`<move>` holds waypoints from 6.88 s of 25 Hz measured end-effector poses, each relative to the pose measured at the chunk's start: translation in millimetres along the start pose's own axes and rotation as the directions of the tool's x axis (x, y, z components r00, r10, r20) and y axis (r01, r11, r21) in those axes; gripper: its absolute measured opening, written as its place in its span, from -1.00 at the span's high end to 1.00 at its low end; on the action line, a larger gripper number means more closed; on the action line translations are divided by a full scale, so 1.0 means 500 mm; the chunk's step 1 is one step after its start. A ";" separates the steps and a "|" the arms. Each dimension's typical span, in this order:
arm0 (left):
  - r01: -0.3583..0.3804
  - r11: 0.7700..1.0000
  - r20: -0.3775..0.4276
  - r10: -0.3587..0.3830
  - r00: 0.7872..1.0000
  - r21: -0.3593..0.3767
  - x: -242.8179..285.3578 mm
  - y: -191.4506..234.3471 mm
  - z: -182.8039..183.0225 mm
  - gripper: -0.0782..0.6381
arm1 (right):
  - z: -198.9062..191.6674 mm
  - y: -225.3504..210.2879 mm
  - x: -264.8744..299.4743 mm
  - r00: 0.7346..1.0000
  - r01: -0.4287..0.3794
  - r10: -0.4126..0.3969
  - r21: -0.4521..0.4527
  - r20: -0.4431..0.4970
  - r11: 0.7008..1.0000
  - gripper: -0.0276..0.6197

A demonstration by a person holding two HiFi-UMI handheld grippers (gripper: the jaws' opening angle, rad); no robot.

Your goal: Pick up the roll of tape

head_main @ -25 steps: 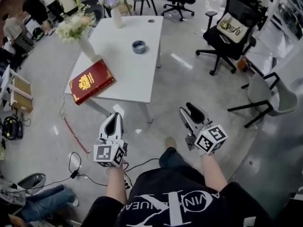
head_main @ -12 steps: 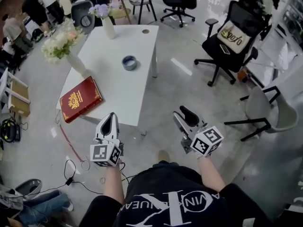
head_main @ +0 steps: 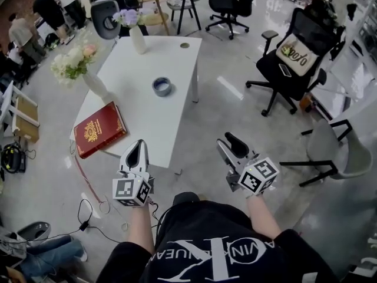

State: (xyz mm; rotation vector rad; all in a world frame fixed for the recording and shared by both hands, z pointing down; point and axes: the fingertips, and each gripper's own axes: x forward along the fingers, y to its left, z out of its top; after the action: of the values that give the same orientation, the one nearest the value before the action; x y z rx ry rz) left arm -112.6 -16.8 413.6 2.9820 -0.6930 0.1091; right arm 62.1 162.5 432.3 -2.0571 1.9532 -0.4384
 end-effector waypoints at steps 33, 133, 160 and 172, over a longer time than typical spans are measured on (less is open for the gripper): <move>-0.118 0.992 -0.040 0.116 0.992 -0.043 0.281 0.152 -0.020 0.79 | 0.014 -0.154 0.367 0.960 -0.190 0.196 0.052 -0.198 0.980 0.36; -0.577 0.807 -0.068 0.574 0.816 -0.125 0.405 0.306 -0.005 0.79 | 0.028 -0.170 0.896 0.659 -0.561 0.514 0.095 -0.549 0.822 0.71; -0.631 0.769 0.026 0.636 0.771 -0.101 0.375 0.346 0.090 0.79 | 0.118 -0.128 0.928 0.680 -0.616 0.595 0.106 -0.430 0.781 0.71; -0.668 0.736 0.076 0.676 0.733 -0.114 0.354 0.370 0.145 0.79 | 0.162 -0.101 0.939 0.678 -0.647 0.633 0.105 -0.374 0.755 0.71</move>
State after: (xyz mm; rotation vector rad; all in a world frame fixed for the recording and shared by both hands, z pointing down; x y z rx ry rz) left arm -32.0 -266.3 367.8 2.5088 -1.7225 -0.0501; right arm 161.7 -304.5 393.0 -1.1934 2.7580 -0.6753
